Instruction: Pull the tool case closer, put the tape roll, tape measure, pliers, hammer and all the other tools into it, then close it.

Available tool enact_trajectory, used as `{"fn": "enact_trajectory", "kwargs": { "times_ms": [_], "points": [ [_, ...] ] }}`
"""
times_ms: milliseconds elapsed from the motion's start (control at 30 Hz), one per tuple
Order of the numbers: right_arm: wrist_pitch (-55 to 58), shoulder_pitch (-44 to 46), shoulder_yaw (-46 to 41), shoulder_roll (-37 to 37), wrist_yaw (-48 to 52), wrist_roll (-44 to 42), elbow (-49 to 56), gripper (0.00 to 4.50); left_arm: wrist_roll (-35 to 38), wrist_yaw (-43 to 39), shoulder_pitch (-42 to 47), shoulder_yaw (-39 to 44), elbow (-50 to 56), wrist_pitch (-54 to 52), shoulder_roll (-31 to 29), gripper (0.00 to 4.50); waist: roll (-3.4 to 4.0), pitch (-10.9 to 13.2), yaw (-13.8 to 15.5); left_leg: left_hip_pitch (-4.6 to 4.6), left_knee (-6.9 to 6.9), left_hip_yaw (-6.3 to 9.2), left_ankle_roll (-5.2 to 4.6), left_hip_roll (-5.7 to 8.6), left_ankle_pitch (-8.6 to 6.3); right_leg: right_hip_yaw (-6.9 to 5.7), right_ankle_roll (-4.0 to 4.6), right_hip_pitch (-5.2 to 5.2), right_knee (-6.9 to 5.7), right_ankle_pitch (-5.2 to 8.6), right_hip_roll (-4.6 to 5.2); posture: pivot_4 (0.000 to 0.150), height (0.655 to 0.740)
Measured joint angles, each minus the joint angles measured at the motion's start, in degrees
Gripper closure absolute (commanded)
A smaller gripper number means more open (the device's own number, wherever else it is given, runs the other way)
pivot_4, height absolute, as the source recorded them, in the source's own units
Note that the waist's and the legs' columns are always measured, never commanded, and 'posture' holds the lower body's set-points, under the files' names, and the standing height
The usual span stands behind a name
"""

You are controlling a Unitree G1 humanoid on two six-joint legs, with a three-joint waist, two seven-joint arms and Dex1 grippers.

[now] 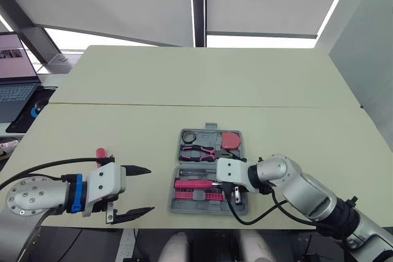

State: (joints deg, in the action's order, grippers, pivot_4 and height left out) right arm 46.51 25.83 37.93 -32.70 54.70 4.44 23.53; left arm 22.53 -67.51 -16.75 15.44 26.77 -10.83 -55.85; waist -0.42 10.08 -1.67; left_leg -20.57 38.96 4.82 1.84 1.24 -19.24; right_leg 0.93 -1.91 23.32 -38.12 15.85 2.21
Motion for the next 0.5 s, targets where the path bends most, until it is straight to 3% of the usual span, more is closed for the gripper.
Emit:
{"fn": "enact_trajectory", "kwargs": {
  "times_ms": [33, 200, 300, 500],
  "points": [
    [0.1, 0.0, -0.4, 0.0, 0.1, -0.4, 0.0, 2.54, 0.0, 0.2, 0.1, -0.1, 0.0, 0.0, 0.2, 0.00, 0.00, 0.0, 0.0, 0.00, 0.00, 0.00, 0.00, 0.01, 0.00, 0.01, 0.00, 0.00, 0.00, 0.00, 0.00, 0.150, 0.7400],
    [1.4, 2.6, -7.5, 0.1, 2.5, -7.1, 1.6, 2.54, 0.0, 0.6, 0.1, -0.3, 0.5, -0.1, 0.5, 0.00, 0.00, 0.0, 0.0, 0.01, 0.01, 0.00, -0.01, 0.00, -0.01, 0.00, 0.00, 0.00, 0.00, 0.00, 0.00, 0.150, 0.7400],
    [0.5, 4.2, -11.4, -0.1, 2.9, -10.1, 2.1, 2.95, 0.0, 0.7, 0.0, -0.3, 0.8, -0.1, 0.6, 0.00, 0.00, 0.0, 0.0, 0.00, 0.01, 0.05, -0.04, 0.00, -0.02, 0.00, 0.00, -0.01, 0.00, 0.00, 0.00, 0.150, 0.7400],
    [-5.9, 1.4, -10.2, -4.7, 5.0, -10.1, 0.6, 4.34, 0.0, 0.7, -0.4, -0.4, 0.9, -0.2, 1.2, 0.00, -0.02, 0.0, 0.1, -0.03, 0.00, 0.01, -0.03, 0.03, -0.02, 0.00, 0.00, -0.01, 0.03, 0.00, 0.04, 0.150, 0.7400]
  ]
}}
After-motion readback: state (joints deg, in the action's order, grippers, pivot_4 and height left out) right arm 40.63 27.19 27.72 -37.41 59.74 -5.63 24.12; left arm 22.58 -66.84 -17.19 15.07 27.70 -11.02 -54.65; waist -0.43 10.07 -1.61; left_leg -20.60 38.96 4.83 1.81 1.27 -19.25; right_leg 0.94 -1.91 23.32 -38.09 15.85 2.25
